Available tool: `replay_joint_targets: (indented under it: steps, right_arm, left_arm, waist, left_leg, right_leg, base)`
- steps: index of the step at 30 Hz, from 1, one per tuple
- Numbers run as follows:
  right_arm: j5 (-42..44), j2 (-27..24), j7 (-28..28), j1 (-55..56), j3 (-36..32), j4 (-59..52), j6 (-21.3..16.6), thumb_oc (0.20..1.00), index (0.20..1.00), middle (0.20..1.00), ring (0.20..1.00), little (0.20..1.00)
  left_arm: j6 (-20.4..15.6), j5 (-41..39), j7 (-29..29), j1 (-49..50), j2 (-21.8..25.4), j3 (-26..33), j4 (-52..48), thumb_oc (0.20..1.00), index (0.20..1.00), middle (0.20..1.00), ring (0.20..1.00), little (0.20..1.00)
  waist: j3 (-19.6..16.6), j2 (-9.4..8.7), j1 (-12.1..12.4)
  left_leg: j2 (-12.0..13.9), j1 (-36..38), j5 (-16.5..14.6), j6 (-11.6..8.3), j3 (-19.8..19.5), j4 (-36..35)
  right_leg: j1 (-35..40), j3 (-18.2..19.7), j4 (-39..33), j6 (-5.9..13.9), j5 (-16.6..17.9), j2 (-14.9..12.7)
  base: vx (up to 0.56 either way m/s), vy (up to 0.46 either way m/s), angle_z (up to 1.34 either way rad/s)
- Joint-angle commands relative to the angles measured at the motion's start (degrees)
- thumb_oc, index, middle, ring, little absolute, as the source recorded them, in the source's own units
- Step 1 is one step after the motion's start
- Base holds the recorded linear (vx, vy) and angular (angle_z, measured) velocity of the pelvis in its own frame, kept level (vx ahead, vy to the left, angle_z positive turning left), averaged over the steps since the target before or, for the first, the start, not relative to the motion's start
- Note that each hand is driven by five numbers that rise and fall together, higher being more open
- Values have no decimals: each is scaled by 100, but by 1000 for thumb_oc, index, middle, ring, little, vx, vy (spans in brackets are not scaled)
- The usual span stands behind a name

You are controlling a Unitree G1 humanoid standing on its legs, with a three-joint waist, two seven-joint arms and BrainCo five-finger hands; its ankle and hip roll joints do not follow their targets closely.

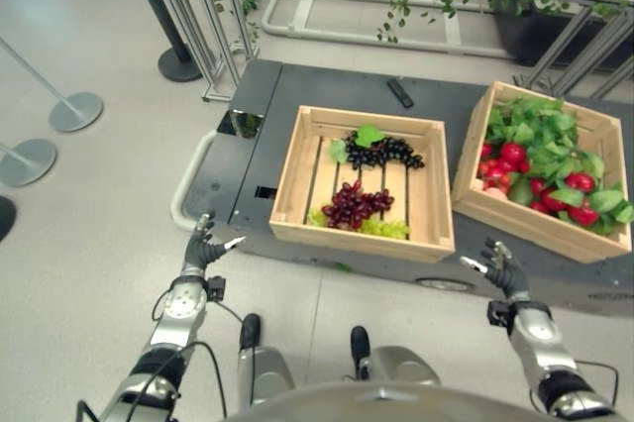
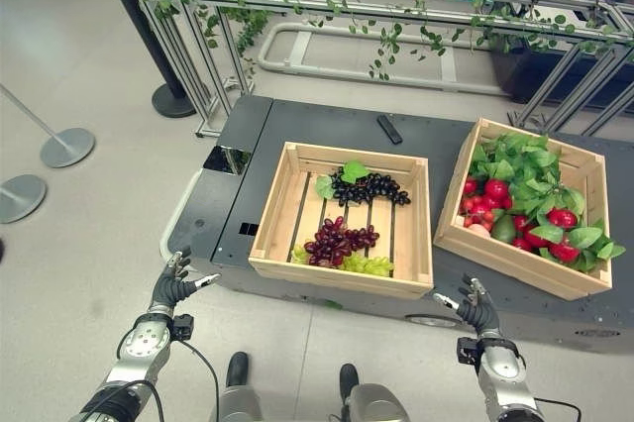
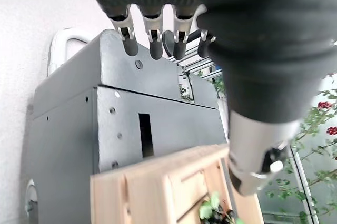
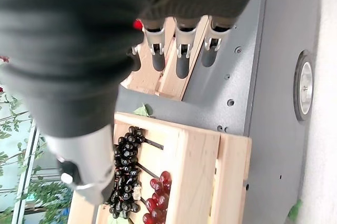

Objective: Pick up the fruits from the basket on one side to the basket on the other side

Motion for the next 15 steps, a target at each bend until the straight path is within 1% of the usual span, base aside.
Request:
replay_joint_targets:
  steps: [1,3,4,5,6,7,8,9,10,11,13,14,15]
  right_arm:
    - [23,-169,9,-226,178,-223,-247,1000,1000,1000,1000,1000]
    - [15,-98,-18,-299,171,-197,-217,1000,1000,1000,1000,1000]
    - [75,2,-38,-361,153,-196,-192,1000,1000,1000,1000,1000]
    - [75,6,-39,-363,152,-195,-192,1000,1000,1000,1000,1000]
    - [117,77,-51,-444,169,-104,-170,1000,1000,1000,1000,1000]
    - [206,188,-26,-465,181,-123,-160,1000,1000,1000,1000,1000]
    - [250,237,-8,-441,185,-166,-149,1000,1000,1000,1000,1000]
    - [250,239,-8,-440,184,-167,-149,1000,1000,1000,1000,1000]
    - [321,265,30,-375,149,-180,-135,1000,1000,1000,1000,1000]
    - [321,265,31,-373,148,-181,-135,1000,1000,1000,1000,1000]
    - [313,244,75,-282,119,-224,-126,1000,1000,1000,1000,1000]
    - [333,252,90,-246,91,-252,-127,1000,1000,1000,1000,1000]
    - [272,259,113,-258,157,-337,-98,1000,1000,1000,1000,1000]
  left_arm:
    - [-386,-135,117,-253,458,-5,-414,1000,1000,1000,1000,1000]
    - [-378,-86,116,-291,547,-22,-540,1000,1000,1000,1000,1000]
    - [-382,-38,165,-349,665,-35,-567,1000,1000,1000,1000,1000]
    - [-384,-38,166,-353,668,-37,-564,1000,1000,1000,1000,1000]
    - [-388,-12,199,-394,713,-61,-522,1000,1000,1000,1000,1000]
    - [-378,-15,224,-391,769,-37,-523,1000,1000,1000,1000,1000]
    - [-377,4,228,-390,786,-58,-522,1000,1000,1000,1000,1000]
    - [-378,4,228,-391,787,-59,-521,1000,1000,1000,1000,1000]
    - [-379,42,181,-375,818,-106,-545,1000,1000,1000,1000,1000]
    - [-379,42,181,-374,818,-107,-546,1000,1000,1000,1000,1000]
    - [-377,60,88,-306,837,-159,-603,1000,1000,1000,1000,1000]
    - [-379,101,63,-272,851,-179,-596,1000,1000,1000,1000,1000]
    - [-377,150,64,-209,876,-137,-545,1000,1000,1000,1000,1000]
  waist:
    - [-221,-302,3]
    - [-212,-389,29]
    - [-202,-488,62]
    - [-205,-494,71]
    - [-199,-542,94]
    - [-155,-631,122]
    - [-131,-677,112]
    - [-135,-678,112]
    - [-97,-692,68]
    - [-99,-692,67]
    - [-73,-683,-13]
    - [-67,-691,-49]
    - [-38,-738,-78]
  left_leg:
    - [-149,-392,42,-205,212,600]
    - [-238,-444,-196,-172,546,797]
    - [-315,-541,-400,-101,784,1018]
    - [-318,-551,-412,-97,795,1036]
    - [-326,-582,-509,-46,878,1124]
    - [-407,-658,-653,44,956,1287]
    - [-464,-716,-706,86,961,1405]
    - [-465,-729,-713,88,959,1420]
    - [-634,-796,-845,187,893,1579]
    - [-635,-804,-853,190,891,1593]
    - [-810,-820,-927,299,857,1653]
    - [-887,-818,-934,338,872,1626]
    - [-971,-762,-956,408,952,1541]
  right_leg:
    - [61,336,17,618,-106,-722]
    - [24,358,-47,767,29,-971]
    - [-116,356,11,911,164,-1206]
    - [-126,367,14,916,162,-1211]
    - [-238,381,96,958,221,-1281]
    - [-403,414,313,1029,459,-1396]
    - [-455,430,400,1053,623,-1450]
    - [-460,430,399,1055,624,-1451]
    - [-495,572,544,1004,820,-1502]
    - [-495,571,544,1006,819,-1503]
    - [-531,673,610,912,1055,-1525]
    - [-559,680,569,899,1192,-1548]
    - [-731,476,455,850,1428,-1571]
  base:
    - [66,371,-13]
    - [60,483,-16]
    - [32,375,-41]
    - [23,350,-50]
    - [23,264,-54]
    - [25,336,-58]
    - [25,243,-42]
    - [41,273,-6]
    - [38,199,18]
    - [70,304,25]
    - [56,265,26]
    - [15,384,21]
    - [0,283,8]
